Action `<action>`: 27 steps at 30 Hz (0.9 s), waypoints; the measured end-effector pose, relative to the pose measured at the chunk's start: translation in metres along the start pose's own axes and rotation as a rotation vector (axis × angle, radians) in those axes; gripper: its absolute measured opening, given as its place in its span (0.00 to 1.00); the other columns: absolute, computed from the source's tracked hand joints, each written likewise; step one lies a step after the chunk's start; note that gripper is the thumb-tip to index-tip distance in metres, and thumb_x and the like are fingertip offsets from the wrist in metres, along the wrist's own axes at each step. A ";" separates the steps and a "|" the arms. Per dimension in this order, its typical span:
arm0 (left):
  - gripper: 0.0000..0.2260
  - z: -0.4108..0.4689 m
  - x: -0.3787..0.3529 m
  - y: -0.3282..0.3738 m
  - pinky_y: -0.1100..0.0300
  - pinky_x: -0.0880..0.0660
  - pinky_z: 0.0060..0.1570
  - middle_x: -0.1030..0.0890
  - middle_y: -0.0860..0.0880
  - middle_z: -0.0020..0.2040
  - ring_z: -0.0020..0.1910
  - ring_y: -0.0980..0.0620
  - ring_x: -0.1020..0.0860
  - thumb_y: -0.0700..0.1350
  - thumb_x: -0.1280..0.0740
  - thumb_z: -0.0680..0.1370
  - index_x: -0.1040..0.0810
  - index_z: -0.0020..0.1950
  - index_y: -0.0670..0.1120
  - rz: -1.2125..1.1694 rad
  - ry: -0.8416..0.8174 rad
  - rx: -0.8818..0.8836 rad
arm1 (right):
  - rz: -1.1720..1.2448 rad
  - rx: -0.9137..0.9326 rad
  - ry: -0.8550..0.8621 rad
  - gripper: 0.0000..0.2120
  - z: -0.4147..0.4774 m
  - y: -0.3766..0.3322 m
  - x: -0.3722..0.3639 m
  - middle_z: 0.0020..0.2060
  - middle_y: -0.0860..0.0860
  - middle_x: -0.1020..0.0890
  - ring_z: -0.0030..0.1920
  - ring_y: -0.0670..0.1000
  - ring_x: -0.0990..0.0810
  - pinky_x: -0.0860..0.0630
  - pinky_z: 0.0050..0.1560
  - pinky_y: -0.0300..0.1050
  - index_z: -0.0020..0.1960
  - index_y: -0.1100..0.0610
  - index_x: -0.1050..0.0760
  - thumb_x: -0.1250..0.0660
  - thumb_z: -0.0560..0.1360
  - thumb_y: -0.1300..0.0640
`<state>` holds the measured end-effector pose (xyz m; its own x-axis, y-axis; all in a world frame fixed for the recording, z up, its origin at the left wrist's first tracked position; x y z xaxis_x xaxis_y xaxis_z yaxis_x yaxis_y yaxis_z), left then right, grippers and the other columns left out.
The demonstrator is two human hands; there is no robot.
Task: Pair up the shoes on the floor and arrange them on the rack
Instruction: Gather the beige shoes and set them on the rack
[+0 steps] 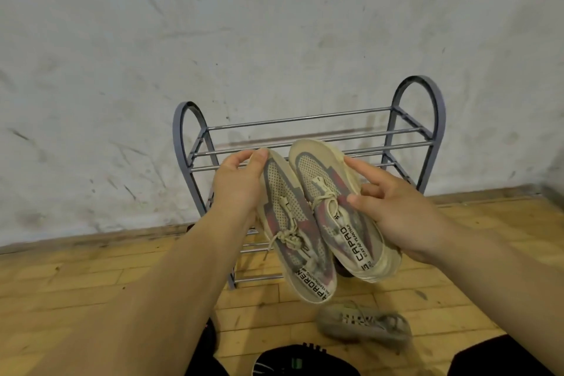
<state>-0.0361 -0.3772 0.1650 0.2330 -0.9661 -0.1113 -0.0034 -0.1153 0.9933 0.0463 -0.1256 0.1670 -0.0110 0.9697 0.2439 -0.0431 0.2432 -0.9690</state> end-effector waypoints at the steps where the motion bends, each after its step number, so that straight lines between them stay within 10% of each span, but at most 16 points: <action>1: 0.11 0.001 -0.002 0.000 0.50 0.16 0.36 0.13 0.44 0.49 0.39 0.47 0.14 0.53 0.26 0.78 0.18 0.58 0.52 0.013 -0.002 -0.004 | -0.031 0.007 0.001 0.29 0.001 -0.001 0.000 0.62 0.45 0.16 0.66 0.49 0.20 0.25 0.69 0.57 0.70 0.25 0.31 0.31 0.81 0.57; 15: 0.09 -0.011 -0.037 0.048 0.60 0.20 0.38 0.14 0.49 0.46 0.40 0.56 0.14 0.51 0.30 0.82 0.19 0.61 0.56 0.088 -0.217 -0.224 | -0.314 0.067 0.078 0.22 0.011 -0.011 0.006 0.69 0.39 0.24 0.72 0.44 0.29 0.31 0.68 0.41 0.71 0.32 0.27 0.33 0.82 0.53; 19: 0.06 -0.018 -0.042 0.052 0.60 0.19 0.39 0.13 0.53 0.39 0.39 0.55 0.14 0.48 0.30 0.82 0.18 0.59 0.55 0.091 -0.218 -0.273 | -0.311 0.091 0.045 0.22 0.009 -0.016 -0.002 0.57 0.39 0.16 0.56 0.52 0.16 0.22 0.51 0.36 0.70 0.31 0.27 0.34 0.82 0.53; 23: 0.08 -0.021 -0.041 0.053 0.64 0.21 0.34 0.14 0.55 0.37 0.36 0.58 0.16 0.47 0.29 0.82 0.18 0.61 0.52 0.087 -0.145 -0.301 | -0.385 0.152 0.037 0.20 0.007 -0.025 -0.011 0.30 0.25 0.25 0.36 0.30 0.24 0.32 0.43 0.26 0.72 0.36 0.27 0.35 0.83 0.54; 27: 0.08 -0.020 -0.038 0.050 0.61 0.19 0.36 0.13 0.52 0.39 0.37 0.56 0.14 0.49 0.29 0.81 0.18 0.60 0.53 0.082 -0.103 -0.283 | -0.355 0.180 0.047 0.26 0.006 -0.029 -0.019 0.61 0.31 0.23 0.62 0.34 0.25 0.27 0.67 0.45 0.74 0.32 0.31 0.31 0.76 0.39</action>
<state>-0.0255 -0.3417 0.2192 0.1437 -0.9895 -0.0182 0.2558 0.0194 0.9665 0.0414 -0.1512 0.1904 0.0815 0.8268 0.5566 -0.2100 0.5601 -0.8013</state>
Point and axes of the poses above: each hand's wrist, its own z-axis towards the middle knuckle, its own x-axis out of the back of the hand, y = z × x, the point moved 10 cm from there along z, towards the middle knuckle
